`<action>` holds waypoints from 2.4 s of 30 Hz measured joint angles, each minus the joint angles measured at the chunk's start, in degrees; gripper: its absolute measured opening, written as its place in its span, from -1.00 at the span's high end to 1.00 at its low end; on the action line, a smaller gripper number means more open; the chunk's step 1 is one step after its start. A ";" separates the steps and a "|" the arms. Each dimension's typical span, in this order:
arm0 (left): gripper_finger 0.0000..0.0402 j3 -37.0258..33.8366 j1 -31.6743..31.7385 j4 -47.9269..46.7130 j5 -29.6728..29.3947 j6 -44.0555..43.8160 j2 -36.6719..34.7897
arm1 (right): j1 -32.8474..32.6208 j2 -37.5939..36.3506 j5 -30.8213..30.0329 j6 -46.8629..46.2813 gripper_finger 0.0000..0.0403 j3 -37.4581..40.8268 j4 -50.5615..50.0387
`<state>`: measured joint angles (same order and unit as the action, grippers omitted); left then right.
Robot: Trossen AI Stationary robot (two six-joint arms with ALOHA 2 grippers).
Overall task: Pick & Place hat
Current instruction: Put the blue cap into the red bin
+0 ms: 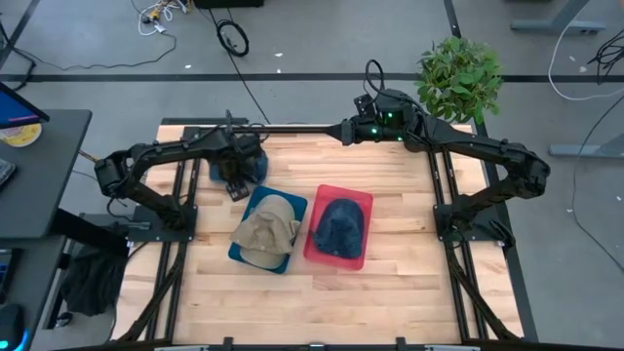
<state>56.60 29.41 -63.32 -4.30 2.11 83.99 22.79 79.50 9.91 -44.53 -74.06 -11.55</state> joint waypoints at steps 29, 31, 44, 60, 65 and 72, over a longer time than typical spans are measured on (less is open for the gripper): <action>0.08 -1.88 0.37 10.74 -9.80 6.86 10.84 | 0.00 0.22 -0.48 -1.01 0.19 -0.01 0.16; 0.16 -1.88 0.37 10.77 -10.08 7.98 12.34 | 0.00 0.22 -0.48 -1.00 0.19 -0.01 0.15; 0.94 -0.55 0.37 3.26 -9.30 6.13 12.49 | 0.00 0.22 -0.55 0.98 0.19 0.00 0.15; 0.94 14.20 0.37 0.35 5.32 -15.99 -13.34 | -0.68 0.20 4.68 -0.77 0.19 0.00 13.26; 0.94 19.73 -0.97 5.43 9.30 -24.45 -21.95 | -2.32 -0.77 11.61 -2.52 0.19 0.00 14.46; 0.94 25.78 -2.62 18.48 13.46 -35.85 -32.35 | -7.95 -6.20 12.14 -0.16 0.19 0.00 19.36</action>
<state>82.38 26.79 -44.84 9.15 -33.74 51.63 14.84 73.30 22.05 -44.69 -74.06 7.81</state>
